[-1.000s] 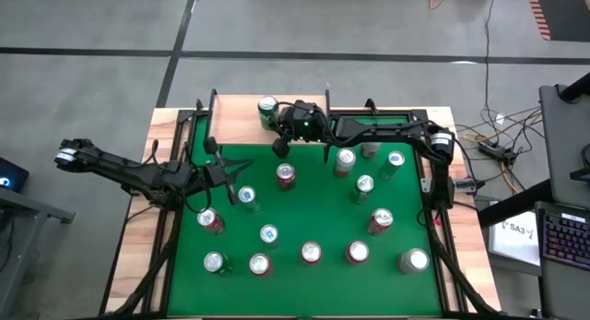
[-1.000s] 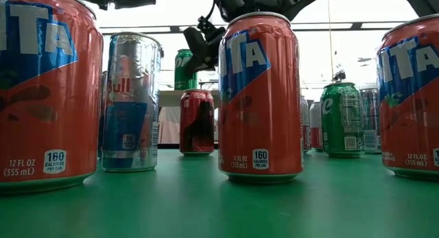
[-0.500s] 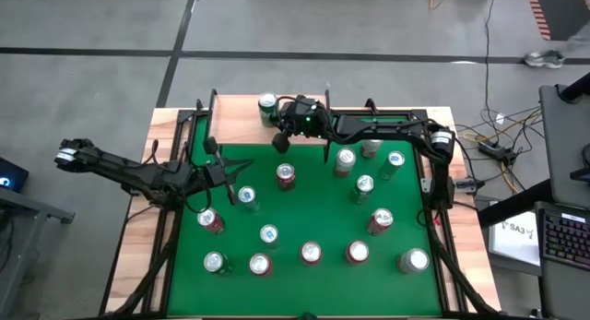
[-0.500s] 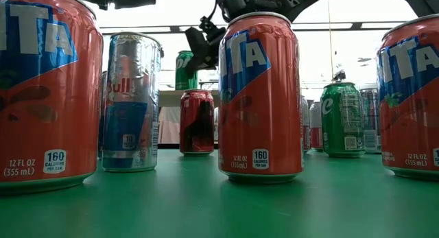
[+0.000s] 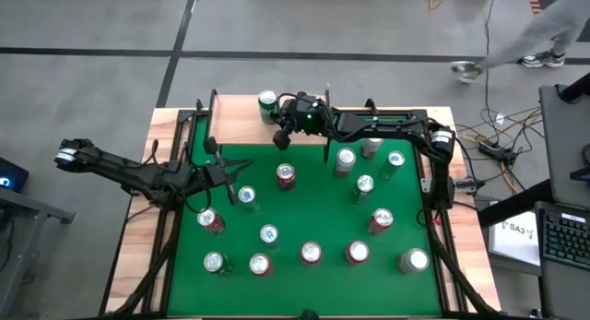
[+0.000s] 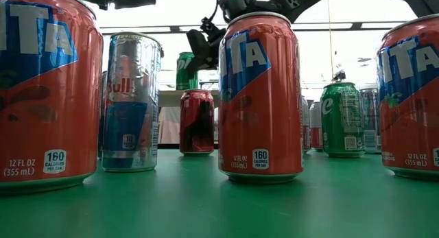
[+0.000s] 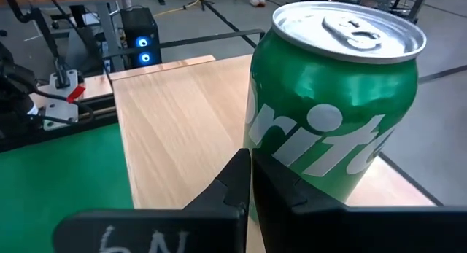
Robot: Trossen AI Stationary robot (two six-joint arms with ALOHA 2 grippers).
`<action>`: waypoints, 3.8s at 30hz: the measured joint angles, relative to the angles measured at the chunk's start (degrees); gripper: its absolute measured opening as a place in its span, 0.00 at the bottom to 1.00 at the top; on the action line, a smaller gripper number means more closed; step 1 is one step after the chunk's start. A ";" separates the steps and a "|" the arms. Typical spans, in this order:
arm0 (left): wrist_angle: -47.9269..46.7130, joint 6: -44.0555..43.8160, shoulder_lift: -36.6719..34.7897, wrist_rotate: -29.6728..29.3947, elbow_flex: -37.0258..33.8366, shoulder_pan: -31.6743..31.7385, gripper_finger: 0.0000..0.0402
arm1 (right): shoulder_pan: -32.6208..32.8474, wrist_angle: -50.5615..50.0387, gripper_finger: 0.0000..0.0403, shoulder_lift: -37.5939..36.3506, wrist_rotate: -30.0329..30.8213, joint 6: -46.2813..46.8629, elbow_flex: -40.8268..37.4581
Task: Place canned beverage on shelf
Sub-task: Put the blue can on the shelf
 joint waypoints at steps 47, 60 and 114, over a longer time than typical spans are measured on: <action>0.00 0.39 0.00 -0.01 0.00 0.00 0.01 | -1.51 5.21 0.02 1.00 -4.26 -4.24 0.02; 0.00 0.42 0.00 -0.07 0.00 0.00 0.01 | -2.10 8.19 0.02 3.30 -4.41 -6.26 0.01; -0.44 0.81 0.02 -0.15 0.00 0.00 0.01 | -6.47 -0.03 0.02 0.87 7.41 0.26 0.02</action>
